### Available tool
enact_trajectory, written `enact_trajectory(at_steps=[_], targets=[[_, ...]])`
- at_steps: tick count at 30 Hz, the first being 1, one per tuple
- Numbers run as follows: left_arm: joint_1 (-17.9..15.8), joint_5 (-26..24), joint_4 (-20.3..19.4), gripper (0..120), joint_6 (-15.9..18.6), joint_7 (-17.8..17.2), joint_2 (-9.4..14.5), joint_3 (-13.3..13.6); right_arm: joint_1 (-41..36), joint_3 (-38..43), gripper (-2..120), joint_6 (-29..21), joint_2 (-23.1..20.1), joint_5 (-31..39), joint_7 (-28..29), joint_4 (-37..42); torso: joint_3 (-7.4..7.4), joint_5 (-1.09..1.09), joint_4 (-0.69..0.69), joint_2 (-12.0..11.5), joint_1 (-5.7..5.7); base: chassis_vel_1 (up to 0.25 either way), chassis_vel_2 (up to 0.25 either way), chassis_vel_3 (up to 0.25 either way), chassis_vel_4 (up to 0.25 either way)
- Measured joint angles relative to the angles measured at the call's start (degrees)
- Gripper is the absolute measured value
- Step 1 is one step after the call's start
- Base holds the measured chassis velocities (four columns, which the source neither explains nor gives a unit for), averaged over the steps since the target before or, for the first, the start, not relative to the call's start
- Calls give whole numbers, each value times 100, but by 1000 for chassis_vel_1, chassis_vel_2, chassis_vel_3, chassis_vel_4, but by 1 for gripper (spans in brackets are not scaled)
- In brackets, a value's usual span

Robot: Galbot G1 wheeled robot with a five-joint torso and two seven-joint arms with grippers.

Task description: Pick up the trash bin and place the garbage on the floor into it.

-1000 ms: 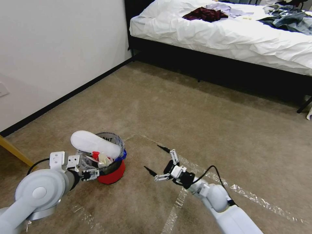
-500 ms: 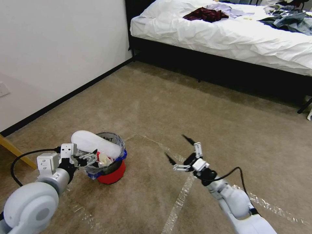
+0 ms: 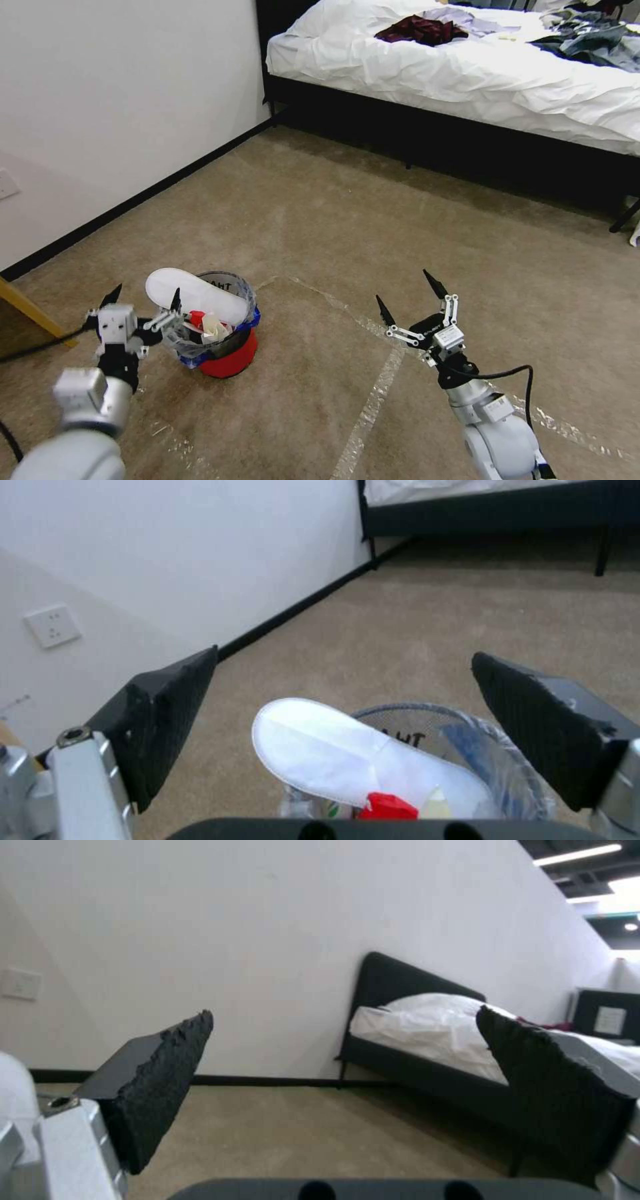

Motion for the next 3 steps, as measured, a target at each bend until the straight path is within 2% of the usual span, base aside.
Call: enact_trajectory(at_steps=[2,3], targets=[[103,561,2,100,-338,22,-286,2,-169,92,100,0,79,-28,46,103,1,0,-1,0,0,0,0,0,0],[103,561,2,100,-338,22,-286,2,-169,92,100,0,79,-28,46,103,1,0,-1,0,0,0,0,0,0]])
